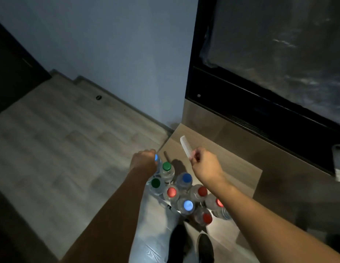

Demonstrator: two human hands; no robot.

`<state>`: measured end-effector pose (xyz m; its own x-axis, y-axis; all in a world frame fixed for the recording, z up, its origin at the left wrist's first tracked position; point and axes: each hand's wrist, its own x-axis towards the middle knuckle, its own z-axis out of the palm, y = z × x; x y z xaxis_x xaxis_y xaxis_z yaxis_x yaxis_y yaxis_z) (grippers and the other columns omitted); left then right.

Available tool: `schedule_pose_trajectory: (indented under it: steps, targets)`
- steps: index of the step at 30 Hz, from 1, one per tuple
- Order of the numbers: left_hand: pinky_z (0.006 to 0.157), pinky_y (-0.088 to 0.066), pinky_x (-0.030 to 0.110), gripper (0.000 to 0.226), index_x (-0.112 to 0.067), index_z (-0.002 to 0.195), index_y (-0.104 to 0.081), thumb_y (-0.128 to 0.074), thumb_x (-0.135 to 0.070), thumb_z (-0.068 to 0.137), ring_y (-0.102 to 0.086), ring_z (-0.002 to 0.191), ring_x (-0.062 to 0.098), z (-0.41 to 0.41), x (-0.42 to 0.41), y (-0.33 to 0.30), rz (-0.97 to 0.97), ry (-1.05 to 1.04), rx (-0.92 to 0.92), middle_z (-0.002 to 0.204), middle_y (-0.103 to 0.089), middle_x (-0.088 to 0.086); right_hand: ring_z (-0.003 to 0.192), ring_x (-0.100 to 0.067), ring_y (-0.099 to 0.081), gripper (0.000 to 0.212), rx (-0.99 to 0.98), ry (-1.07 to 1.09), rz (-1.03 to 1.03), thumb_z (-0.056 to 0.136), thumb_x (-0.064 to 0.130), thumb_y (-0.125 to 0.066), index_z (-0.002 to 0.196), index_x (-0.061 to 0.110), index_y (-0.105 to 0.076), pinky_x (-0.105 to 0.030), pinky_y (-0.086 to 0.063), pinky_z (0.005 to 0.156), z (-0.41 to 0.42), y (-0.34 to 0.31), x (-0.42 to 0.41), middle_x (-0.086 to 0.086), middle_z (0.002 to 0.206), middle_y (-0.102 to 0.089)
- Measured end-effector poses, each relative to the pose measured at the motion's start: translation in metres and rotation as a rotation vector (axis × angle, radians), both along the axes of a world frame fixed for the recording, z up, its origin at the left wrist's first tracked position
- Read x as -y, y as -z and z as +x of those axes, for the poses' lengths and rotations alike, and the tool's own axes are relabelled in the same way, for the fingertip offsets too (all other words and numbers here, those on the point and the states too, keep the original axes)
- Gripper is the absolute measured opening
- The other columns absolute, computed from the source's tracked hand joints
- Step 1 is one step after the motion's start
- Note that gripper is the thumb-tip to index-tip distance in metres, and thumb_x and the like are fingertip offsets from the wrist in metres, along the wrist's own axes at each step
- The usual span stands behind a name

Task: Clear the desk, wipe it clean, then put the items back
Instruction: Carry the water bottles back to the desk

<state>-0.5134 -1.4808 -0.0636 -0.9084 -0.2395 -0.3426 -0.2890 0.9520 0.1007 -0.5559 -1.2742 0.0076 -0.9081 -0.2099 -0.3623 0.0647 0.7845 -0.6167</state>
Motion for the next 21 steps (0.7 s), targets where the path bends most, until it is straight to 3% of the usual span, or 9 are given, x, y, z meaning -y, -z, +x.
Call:
schedule_pose_trajectory:
  steps: [3, 7, 12, 16, 21]
  targets:
    - [0.062, -0.048, 0.030, 0.028, -0.009, 0.085, -0.065, -0.080, -0.027, 0.069, -0.065, 0.070, 0.029, -0.006, -0.003, -0.003, -0.026, 0.066, -0.027, 0.080, -0.065, 0.010, 0.092, -0.026, -0.066, 0.006, 0.001, 0.028, 0.021, 0.091, 0.015, -0.057, 0.097, 0.015, -0.061, -0.038, -0.056, 0.080, 0.001, -0.003, -0.001, -0.008, 0.104, -0.069]
    - [0.094, -0.044, 0.030, 0.036, -0.014, 0.117, -0.056, -0.065, -0.030, 0.086, -0.059, 0.109, 0.025, -0.017, -0.012, -0.030, -0.030, 0.031, 0.088, 0.118, -0.057, 0.007, 0.087, -0.025, -0.065, 0.007, -0.031, 0.072, 0.025, 0.093, 0.014, -0.055, 0.096, 0.013, -0.060, -0.029, -0.048, 0.068, -0.001, -0.021, -0.012, -0.008, 0.100, -0.069]
    - [0.098, -0.040, 0.032, 0.037, -0.009, 0.122, -0.053, -0.060, -0.019, 0.087, -0.053, 0.115, 0.027, -0.017, -0.033, -0.080, -0.106, 0.076, -0.038, 0.123, -0.056, 0.010, 0.086, -0.023, -0.063, 0.011, -0.105, 0.220, -0.064, 0.090, 0.011, -0.052, 0.090, 0.014, -0.063, -0.028, -0.046, 0.073, -0.001, -0.058, -0.040, -0.006, 0.093, -0.069]
    - [0.098, -0.037, 0.031, 0.040, -0.012, 0.122, -0.050, -0.061, -0.022, 0.084, -0.051, 0.115, 0.026, -0.025, -0.053, -0.127, -0.147, 0.209, -0.164, 0.122, -0.053, 0.008, 0.083, -0.022, -0.060, 0.014, -0.162, 0.334, -0.112, 0.091, 0.013, -0.053, 0.089, 0.014, -0.066, -0.024, -0.037, 0.069, 0.003, -0.087, -0.069, -0.004, 0.089, -0.069]
    - [0.098, -0.037, 0.033, 0.050, -0.012, 0.122, -0.048, -0.067, -0.029, 0.079, -0.049, 0.115, 0.027, -0.043, -0.102, -0.158, -0.126, 0.437, -0.253, 0.120, -0.050, 0.007, 0.087, -0.021, -0.061, 0.014, -0.231, 0.499, -0.112, 0.091, 0.017, -0.055, 0.092, 0.016, -0.069, -0.027, -0.042, 0.071, 0.018, -0.103, -0.119, -0.002, 0.091, -0.070]
